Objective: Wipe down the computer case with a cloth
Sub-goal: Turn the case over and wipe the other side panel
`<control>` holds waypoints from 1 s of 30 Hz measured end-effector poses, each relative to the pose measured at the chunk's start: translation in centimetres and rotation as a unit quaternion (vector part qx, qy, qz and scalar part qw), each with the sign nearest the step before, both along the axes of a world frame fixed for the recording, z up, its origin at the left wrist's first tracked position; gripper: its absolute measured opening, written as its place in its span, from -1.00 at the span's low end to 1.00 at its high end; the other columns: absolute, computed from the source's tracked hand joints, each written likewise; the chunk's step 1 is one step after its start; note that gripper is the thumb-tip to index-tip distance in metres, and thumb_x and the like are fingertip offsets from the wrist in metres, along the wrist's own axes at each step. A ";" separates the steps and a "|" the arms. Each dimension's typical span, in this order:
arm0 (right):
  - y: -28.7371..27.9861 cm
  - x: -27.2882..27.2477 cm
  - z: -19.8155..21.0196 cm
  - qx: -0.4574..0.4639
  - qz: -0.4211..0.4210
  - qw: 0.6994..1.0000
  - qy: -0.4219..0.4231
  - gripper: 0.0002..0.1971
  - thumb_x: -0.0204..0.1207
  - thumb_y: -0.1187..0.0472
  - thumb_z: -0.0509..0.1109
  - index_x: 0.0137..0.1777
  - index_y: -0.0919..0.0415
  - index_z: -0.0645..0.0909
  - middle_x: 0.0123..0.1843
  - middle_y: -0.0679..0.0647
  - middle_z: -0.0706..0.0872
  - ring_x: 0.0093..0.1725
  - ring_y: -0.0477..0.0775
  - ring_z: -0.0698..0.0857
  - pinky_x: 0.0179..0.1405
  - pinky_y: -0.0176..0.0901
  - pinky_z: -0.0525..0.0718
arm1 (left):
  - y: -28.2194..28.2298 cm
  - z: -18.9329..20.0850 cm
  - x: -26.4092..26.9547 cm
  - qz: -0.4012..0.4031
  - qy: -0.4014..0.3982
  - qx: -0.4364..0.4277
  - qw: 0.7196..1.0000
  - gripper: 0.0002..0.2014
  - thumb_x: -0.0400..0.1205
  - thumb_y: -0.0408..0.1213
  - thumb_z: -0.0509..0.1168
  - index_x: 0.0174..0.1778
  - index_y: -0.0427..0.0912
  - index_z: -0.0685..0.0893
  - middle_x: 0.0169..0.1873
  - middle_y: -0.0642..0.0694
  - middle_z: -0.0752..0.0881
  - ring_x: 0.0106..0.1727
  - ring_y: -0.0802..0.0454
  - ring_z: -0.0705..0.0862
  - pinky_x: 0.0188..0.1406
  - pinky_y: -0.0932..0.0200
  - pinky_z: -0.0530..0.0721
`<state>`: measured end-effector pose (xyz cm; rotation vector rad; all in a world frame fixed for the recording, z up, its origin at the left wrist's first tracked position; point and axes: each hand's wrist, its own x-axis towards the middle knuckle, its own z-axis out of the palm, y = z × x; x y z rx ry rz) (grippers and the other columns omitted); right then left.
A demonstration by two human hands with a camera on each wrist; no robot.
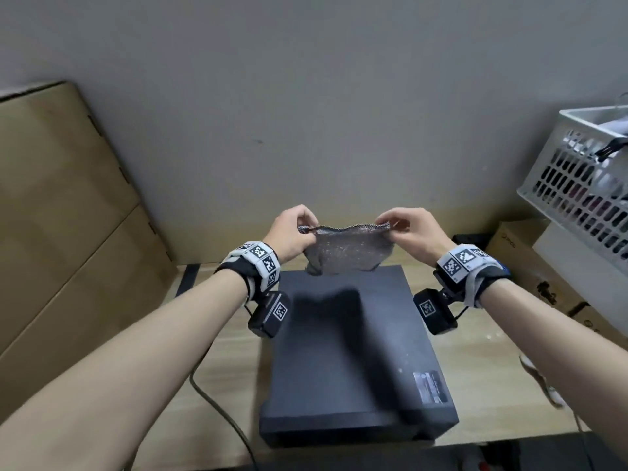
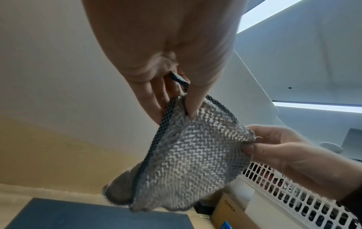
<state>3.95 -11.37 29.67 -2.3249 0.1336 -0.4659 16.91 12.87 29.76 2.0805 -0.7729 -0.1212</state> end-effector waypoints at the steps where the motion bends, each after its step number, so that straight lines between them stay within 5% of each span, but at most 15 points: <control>1: 0.1 -0.1 0.1 -0.010 0.007 1.000 0.003 -0.68 0.36 0.49 0.43 -0.09 0.04 0.78 -0.21 -0.01 0.78 -0.24 -0.03 0.70 -0.14 -0.31 0.64 | 0.3 0.0 0.0 -0.004 0.001 0.003 1.000 -0.74 0.40 -0.54 0.39 -0.19 -0.05 0.67 -0.25 0.07 0.72 -0.19 0.13 0.68 -0.09 0.26 0.65; 4: 0.7 -1.3 -1.1 -0.058 0.055 0.995 0.056 -0.83 0.37 0.31 0.56 -0.30 0.02 0.70 -0.21 -0.01 0.71 -0.24 -0.04 0.67 -0.13 -0.09 0.70 | 1.4 -2.5 -0.7 -0.043 0.057 0.051 0.996 -0.80 0.41 -0.54 0.44 -0.15 -0.18 0.78 -0.25 -0.06 0.78 -0.22 0.09 0.69 -0.16 0.23 0.69; 7: 1.5 -3.6 -4.7 -0.148 0.113 0.964 0.188 -0.78 0.38 0.01 0.60 -0.37 -0.03 0.62 -0.12 -0.09 0.63 -0.14 -0.09 0.64 -0.10 -0.10 0.64 | 2.8 -7.0 -2.4 -0.094 0.138 0.140 0.976 -0.87 0.27 -0.39 0.54 -0.29 -0.19 0.80 -0.35 -0.20 0.81 -0.34 0.04 0.69 -0.21 -0.09 0.77; 11: 3.2 -7.0 -10.7 -0.199 0.189 0.911 0.307 -0.70 0.26 -0.08 0.55 -0.45 0.05 0.55 -0.04 -0.14 0.65 -0.01 -0.10 0.61 -0.03 0.02 0.66 | 4.0 -12.7 -6.3 -0.172 0.177 0.290 0.925 -0.80 0.40 -0.20 0.61 -0.33 -0.07 0.68 -0.36 -0.01 0.71 -0.30 0.08 0.60 -0.21 0.22 0.55; 14: 4.1 -8.8 -13.4 -0.211 0.218 0.891 0.336 -0.64 0.23 -0.08 0.55 -0.53 0.00 0.43 0.00 -0.21 0.70 -0.07 -0.16 0.63 -0.13 -0.06 0.66 | 4.8 -15.6 -8.5 -0.224 0.254 0.307 0.889 -0.72 0.47 -0.24 0.57 -0.41 -0.08 0.59 -0.41 -0.06 0.76 -0.41 0.06 0.63 -0.31 0.25 0.59; 19: 4.5 -9.8 -14.0 -0.195 0.203 0.895 0.346 -0.59 0.32 -0.23 0.58 -0.40 0.04 0.54 -0.40 -0.05 0.65 -0.45 -0.13 0.51 -0.45 -0.15 0.42 | 5.5 -16.5 -9.9 -0.260 0.288 0.320 0.864 -0.59 0.54 -0.37 0.51 -0.44 -0.06 0.39 -0.51 0.03 0.72 -0.49 0.29 0.68 -0.45 0.37 0.59; 22: 4.3 -9.9 -13.8 -0.171 0.200 0.896 0.358 -0.59 0.32 -0.26 0.59 -0.30 0.07 0.62 -0.40 -0.05 0.68 -0.43 -0.15 0.55 -0.43 -0.20 0.46 | 5.9 -16.0 -9.7 -0.280 0.316 0.323 0.847 -0.53 0.55 -0.36 0.50 -0.39 -0.03 0.28 -0.43 -0.07 0.73 -0.36 0.22 0.72 -0.31 0.33 0.66; 25: 4.0 -9.6 -14.4 -0.088 0.199 0.898 0.382 -0.65 0.29 -0.14 0.67 -0.27 0.10 0.67 -0.48 -0.15 0.61 -0.48 -0.21 0.49 -0.46 -0.26 0.42 | 6.1 -15.8 -9.1 -0.289 0.371 0.319 0.823 -0.64 0.58 -0.35 0.48 -0.35 -0.06 0.41 -0.44 -0.01 0.78 -0.27 0.10 0.76 -0.22 0.30 0.72; 30: 3.0 -5.4 -14.0 -0.033 0.165 0.934 0.316 -0.81 0.38 0.01 0.65 -0.28 0.03 0.71 -0.45 -0.14 0.64 -0.46 -0.24 0.53 -0.43 -0.37 0.43 | 5.3 -15.5 -6.8 -0.151 0.370 0.217 0.891 -0.58 0.57 -0.47 0.45 -0.39 -0.11 0.33 -0.61 0.00 0.55 -0.56 0.15 0.65 -0.47 0.16 0.76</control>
